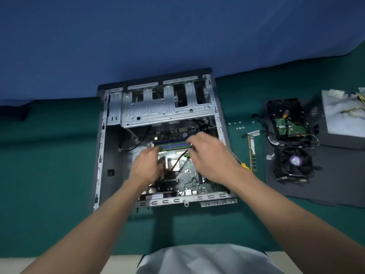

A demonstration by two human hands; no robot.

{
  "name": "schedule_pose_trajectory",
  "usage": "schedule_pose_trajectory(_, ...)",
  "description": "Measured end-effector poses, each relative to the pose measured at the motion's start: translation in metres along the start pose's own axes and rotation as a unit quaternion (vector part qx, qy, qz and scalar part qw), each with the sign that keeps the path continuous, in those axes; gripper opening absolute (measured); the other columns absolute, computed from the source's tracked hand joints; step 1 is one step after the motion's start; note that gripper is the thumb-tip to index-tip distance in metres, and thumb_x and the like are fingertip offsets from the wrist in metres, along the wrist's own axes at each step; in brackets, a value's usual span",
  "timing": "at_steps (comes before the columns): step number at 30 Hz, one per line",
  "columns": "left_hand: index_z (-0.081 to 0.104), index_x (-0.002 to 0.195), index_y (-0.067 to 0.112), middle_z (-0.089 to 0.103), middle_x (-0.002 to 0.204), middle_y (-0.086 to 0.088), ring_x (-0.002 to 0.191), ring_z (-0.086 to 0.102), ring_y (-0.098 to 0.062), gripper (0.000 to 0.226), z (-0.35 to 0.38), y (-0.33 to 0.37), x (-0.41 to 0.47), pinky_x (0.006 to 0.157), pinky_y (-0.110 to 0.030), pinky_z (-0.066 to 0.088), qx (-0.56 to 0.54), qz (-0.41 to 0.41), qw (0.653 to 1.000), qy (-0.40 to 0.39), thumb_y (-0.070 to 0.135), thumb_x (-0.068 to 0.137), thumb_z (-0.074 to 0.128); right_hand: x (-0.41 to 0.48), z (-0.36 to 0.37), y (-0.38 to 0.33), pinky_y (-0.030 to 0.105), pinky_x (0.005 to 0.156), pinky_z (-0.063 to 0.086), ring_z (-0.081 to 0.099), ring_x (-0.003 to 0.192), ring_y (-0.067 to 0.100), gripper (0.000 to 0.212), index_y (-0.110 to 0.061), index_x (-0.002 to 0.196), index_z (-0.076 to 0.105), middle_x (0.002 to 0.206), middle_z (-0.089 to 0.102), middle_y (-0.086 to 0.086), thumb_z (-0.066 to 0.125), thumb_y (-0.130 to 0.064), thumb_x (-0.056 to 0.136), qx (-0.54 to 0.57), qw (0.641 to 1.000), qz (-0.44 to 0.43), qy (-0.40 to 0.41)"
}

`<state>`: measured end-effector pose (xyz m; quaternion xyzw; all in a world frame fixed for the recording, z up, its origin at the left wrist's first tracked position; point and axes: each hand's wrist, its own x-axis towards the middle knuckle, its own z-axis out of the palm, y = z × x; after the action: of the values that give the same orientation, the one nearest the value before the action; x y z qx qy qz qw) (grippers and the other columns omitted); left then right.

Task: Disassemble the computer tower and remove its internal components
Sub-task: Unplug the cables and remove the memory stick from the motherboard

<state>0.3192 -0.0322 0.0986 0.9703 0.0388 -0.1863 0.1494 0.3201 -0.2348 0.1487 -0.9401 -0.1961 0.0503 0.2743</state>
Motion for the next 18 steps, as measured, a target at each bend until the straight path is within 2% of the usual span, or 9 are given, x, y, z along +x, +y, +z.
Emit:
schedule_pose_trajectory(3, 0.048, 0.135, 0.015, 0.052, 0.136, -0.010, 0.121, 0.051, -0.030, 0.043, 0.000, -0.028, 0.014, 0.099, -0.044, 0.044, -0.013, -0.040, 0.998, -0.055, 0.024, 0.095, 0.056, 0.031, 0.030, -0.004, 0.034, 0.084, 0.044, 0.052, 0.104, 0.025, 0.026, -0.007, 0.117, 0.052, 0.114, 0.052, 0.009, 0.051, -0.008, 0.091, -0.072, 0.985, 0.030, -0.152)
schedule_pose_trajectory(6, 0.043, 0.140, 0.014, 0.049, 0.141, -0.010, 0.127, 0.046, -0.031, 0.048, 0.004, -0.045, 0.027, 0.102, -0.042, 0.042, -0.027, -0.032, 0.997, -0.064, 0.021, 0.094, 0.055, 0.054, 0.053, 0.004, 0.040, 0.098, 0.043, 0.049, 0.116, 0.029, 0.033, -0.003, 0.124, 0.051, 0.130, 0.049, 0.016, 0.049, -0.003, 0.091, -0.120, 0.972, 0.079, -0.184)
schedule_pose_trajectory(11, 0.045, 0.136, 0.014, 0.055, 0.133, -0.012, 0.121, 0.051, -0.032, 0.043, 0.011, -0.052, 0.048, 0.096, -0.040, 0.043, -0.058, -0.019, 0.996, -0.065, 0.022, 0.094, 0.055, 0.078, 0.068, 0.020, 0.038, 0.085, 0.049, 0.054, 0.098, 0.030, 0.037, -0.003, 0.119, 0.055, 0.114, 0.057, 0.015, 0.054, 0.005, 0.082, -0.173, 0.955, 0.144, -0.192)
schedule_pose_trajectory(13, 0.044, 0.135, 0.015, 0.058, 0.127, -0.012, 0.115, 0.054, -0.032, 0.043, 0.013, -0.051, 0.058, 0.091, -0.040, 0.045, -0.065, -0.024, 0.995, -0.073, 0.021, 0.094, 0.055, 0.085, 0.071, 0.021, 0.037, 0.080, 0.049, 0.053, 0.089, 0.028, 0.034, -0.003, 0.114, 0.057, 0.104, 0.058, 0.015, 0.055, 0.005, 0.080, -0.191, 0.949, 0.143, -0.205)
schedule_pose_trajectory(15, 0.046, 0.132, 0.016, 0.059, 0.122, -0.011, 0.111, 0.057, -0.032, 0.042, 0.015, -0.051, 0.066, 0.090, -0.042, 0.047, -0.061, -0.021, 0.995, -0.077, 0.016, 0.092, 0.058, 0.091, 0.074, 0.020, 0.031, 0.067, 0.046, 0.055, 0.077, 0.025, 0.028, -0.002, 0.104, 0.061, 0.088, 0.058, 0.012, 0.049, 0.008, 0.080, -0.202, 0.947, 0.133, -0.211)
schedule_pose_trajectory(18, 0.055, 0.116, 0.011, 0.060, 0.106, -0.014, 0.093, 0.058, -0.031, 0.027, 0.018, -0.050, 0.077, 0.079, -0.039, 0.048, -0.037, -0.015, 0.997, -0.072, 0.011, 0.089, 0.060, 0.095, 0.077, 0.021, 0.026, 0.062, 0.043, 0.060, 0.072, 0.026, 0.029, -0.001, 0.096, 0.061, 0.079, 0.057, 0.011, 0.041, 0.014, 0.081, -0.203, 0.947, 0.121, -0.218)
